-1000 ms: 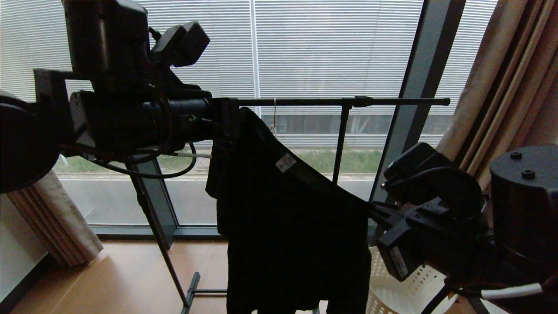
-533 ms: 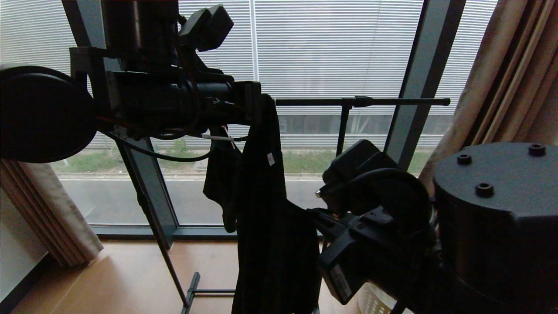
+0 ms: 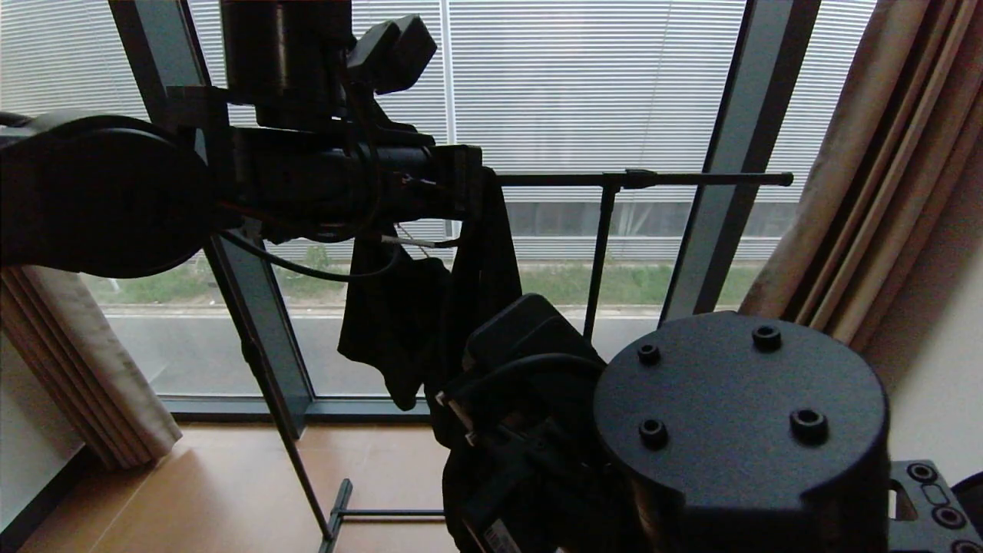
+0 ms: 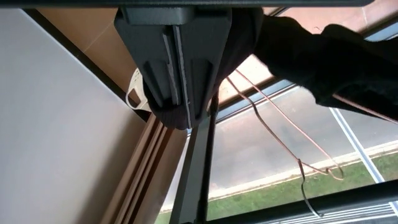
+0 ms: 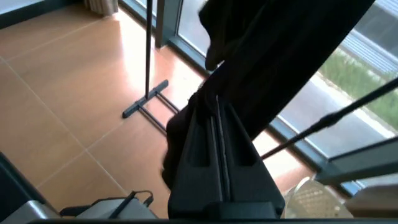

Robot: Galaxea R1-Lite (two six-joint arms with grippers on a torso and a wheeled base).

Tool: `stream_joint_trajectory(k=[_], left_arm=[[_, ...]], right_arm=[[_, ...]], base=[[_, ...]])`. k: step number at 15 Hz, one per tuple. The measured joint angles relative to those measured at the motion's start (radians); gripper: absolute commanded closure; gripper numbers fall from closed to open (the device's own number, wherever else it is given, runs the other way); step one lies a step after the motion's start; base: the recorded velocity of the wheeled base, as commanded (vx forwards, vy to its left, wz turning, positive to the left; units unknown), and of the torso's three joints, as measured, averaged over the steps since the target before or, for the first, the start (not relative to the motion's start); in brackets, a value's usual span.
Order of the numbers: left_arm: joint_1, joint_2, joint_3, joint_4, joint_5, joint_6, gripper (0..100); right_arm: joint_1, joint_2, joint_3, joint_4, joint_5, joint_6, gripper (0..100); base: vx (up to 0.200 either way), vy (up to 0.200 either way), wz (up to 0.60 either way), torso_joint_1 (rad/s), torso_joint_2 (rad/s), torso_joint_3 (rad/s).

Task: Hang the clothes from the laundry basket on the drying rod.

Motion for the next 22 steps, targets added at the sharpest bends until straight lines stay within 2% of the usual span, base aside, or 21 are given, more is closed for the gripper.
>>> stream_joint_trajectory(k=[2,5,8,10,14,18,22], left_arm=[[0.003,-0.006,0.010,0.028,0.001,0.000,100],[0.020,-0.057,0.023,0.162,0.001,0.006,100],[0.030,-0.120,0.080,0.219,0.004,0.046,100],[0.031,-0.176,0.153,0.264,0.008,0.080,100],[0.000,-0.247,0.243,0.359,0.033,0.077,100],[-0.094,-0.264,0.280,0.440,0.048,-0.046,100],[-0.167,-0.253,0.284,0.457,0.046,-0.142,100]], right_arm=[[-0.050,-0.040,0.040,0.002,-0.001,0.006,100],[-0.182,-0.123,0.114,0.004,-0.003,0.006,100],[-0.291,-0.155,0.117,-0.004,-0.001,0.004,100],[-0.349,-0.117,0.042,-0.007,0.011,0.003,100],[-0.388,0.028,-0.179,0.001,0.020,0.001,100],[-0.389,0.163,-0.348,0.025,0.021,0.001,100],[-0.374,0.216,-0.394,0.026,0.022,0.003,100]], base=[[0.000,0.000,0.00,0.000,0.00,0.000],[0.000,0.000,0.00,0.000,0.00,0.000],[0.000,0.000,0.00,0.000,0.00,0.000],[0.000,0.000,0.00,0.000,0.00,0.000],[0.000,0.000,0.00,0.000,0.00,0.000],[0.000,0.000,0.00,0.000,0.00,0.000],[0.000,0.000,0.00,0.000,0.00,0.000]])
